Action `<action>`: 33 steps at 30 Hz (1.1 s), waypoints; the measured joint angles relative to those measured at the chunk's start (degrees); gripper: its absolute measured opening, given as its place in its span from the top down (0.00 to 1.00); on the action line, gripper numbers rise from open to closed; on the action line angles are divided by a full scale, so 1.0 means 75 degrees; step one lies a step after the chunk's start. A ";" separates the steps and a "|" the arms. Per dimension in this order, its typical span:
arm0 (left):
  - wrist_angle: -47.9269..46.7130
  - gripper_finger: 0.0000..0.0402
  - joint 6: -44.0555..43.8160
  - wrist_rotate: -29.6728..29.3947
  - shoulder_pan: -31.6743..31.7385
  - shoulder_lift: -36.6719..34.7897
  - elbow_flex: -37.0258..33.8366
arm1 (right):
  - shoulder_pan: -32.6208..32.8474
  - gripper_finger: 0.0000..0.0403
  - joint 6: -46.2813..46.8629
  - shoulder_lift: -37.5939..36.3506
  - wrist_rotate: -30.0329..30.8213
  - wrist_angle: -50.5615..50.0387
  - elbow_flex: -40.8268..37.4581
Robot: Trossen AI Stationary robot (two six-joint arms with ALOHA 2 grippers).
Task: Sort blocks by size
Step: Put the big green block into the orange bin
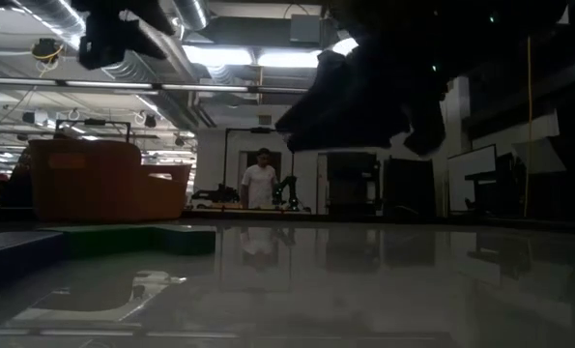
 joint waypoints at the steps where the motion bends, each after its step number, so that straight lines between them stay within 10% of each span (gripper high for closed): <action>1: 0.0003 0.68 -0.0254 -0.0003 -0.0228 0.0242 0.0000 | 0.0000 0.43 -0.0203 -0.0045 0.0059 -0.0174 0.0000; 13: 0.0323 0.68 -0.3447 0.0679 -0.1732 0.3351 0.0346 | -0.0301 0.43 -0.1777 -0.0837 0.1129 -0.1556 0.0000; 33: -0.0894 0.68 -0.3935 0.1436 -0.1700 0.6228 0.2383 | -0.1298 0.43 -0.1708 -0.0842 0.0377 -0.2090 -0.0003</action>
